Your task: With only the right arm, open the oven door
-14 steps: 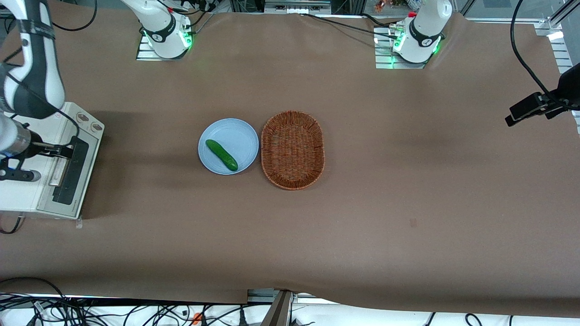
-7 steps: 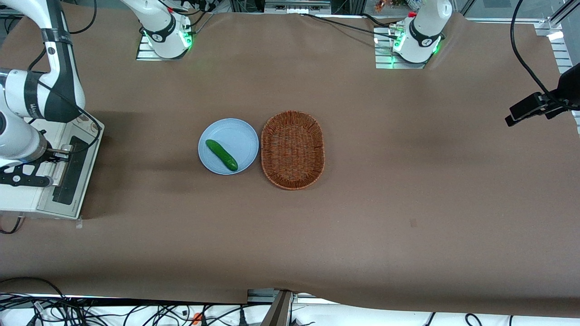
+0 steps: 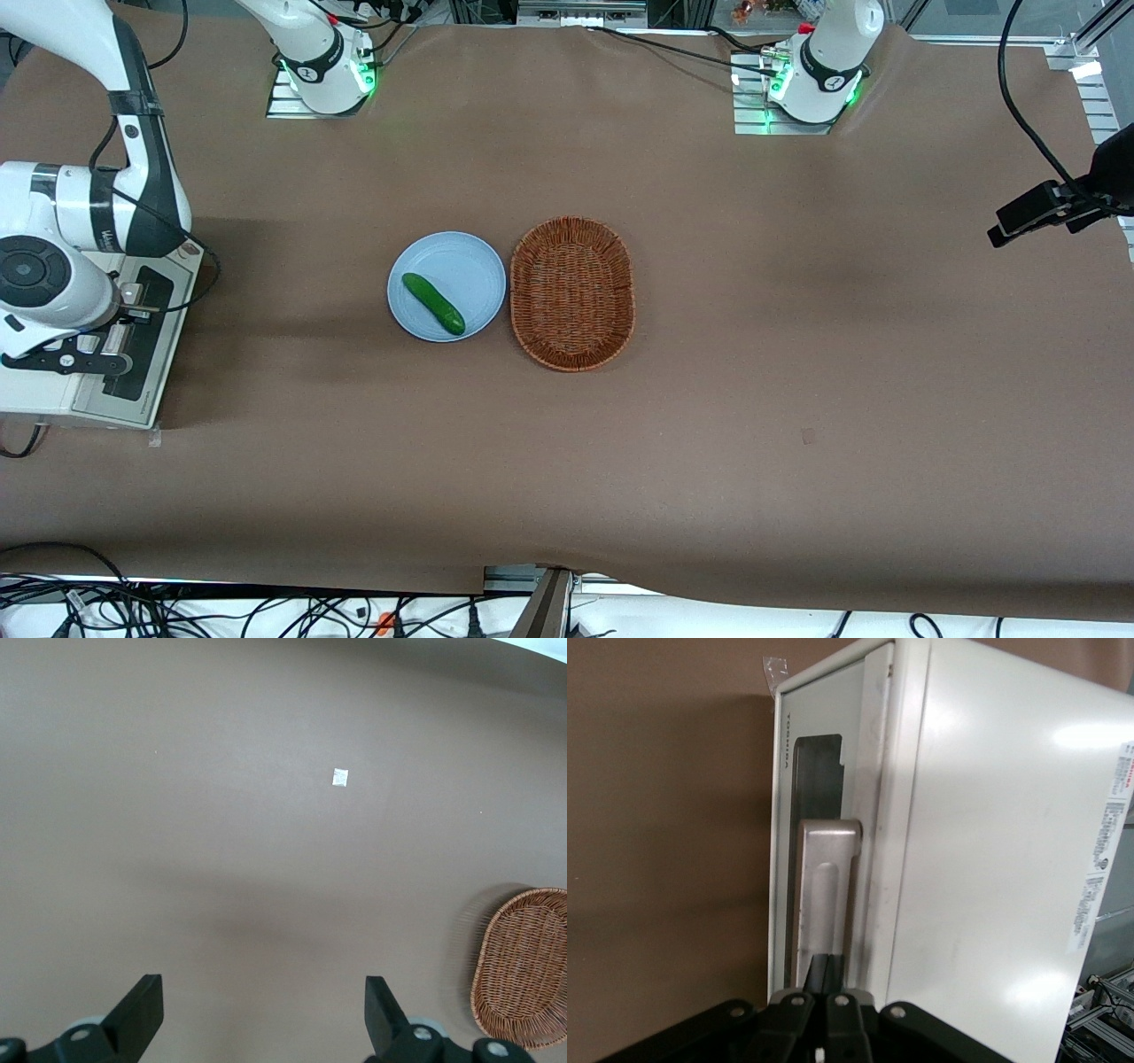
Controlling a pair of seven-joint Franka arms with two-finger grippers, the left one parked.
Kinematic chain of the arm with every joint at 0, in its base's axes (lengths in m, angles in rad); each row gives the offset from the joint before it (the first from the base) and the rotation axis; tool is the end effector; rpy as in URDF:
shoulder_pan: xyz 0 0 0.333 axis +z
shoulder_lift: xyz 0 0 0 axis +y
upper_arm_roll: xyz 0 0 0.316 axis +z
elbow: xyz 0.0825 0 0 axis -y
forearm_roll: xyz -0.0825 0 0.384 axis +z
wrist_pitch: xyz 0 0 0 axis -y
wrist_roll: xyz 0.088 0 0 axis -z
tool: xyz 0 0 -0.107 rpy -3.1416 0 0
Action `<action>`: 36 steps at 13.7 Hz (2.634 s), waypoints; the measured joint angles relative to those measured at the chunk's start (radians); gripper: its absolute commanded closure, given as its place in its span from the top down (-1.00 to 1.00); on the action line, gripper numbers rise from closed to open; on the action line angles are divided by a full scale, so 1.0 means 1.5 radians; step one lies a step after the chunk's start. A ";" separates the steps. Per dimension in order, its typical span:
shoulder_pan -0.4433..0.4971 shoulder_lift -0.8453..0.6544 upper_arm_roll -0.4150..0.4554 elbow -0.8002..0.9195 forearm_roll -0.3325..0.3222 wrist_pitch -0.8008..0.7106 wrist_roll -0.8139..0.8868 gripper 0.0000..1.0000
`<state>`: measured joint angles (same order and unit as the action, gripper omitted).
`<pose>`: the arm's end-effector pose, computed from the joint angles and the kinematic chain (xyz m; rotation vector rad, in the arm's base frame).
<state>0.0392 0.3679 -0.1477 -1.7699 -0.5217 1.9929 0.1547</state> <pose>0.6288 -0.0921 0.3538 2.6210 -0.0049 -0.1746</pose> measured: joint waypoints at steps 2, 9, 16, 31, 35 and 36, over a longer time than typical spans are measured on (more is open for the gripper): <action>0.000 0.000 -0.001 -0.003 0.000 0.006 0.000 -1.00; -0.001 -0.001 -0.001 -0.016 -0.005 0.025 0.000 -1.00; 0.003 -0.005 0.003 -0.027 -0.005 0.033 0.034 -1.00; 0.040 0.046 0.048 -0.052 0.049 0.101 0.102 -1.00; 0.042 0.094 0.056 -0.054 0.062 0.154 0.110 -1.00; 0.042 0.106 0.057 -0.054 0.064 0.168 0.111 -1.00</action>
<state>0.1018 0.5269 -0.0622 -1.8507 -0.4262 2.2442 0.3205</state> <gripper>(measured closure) 0.991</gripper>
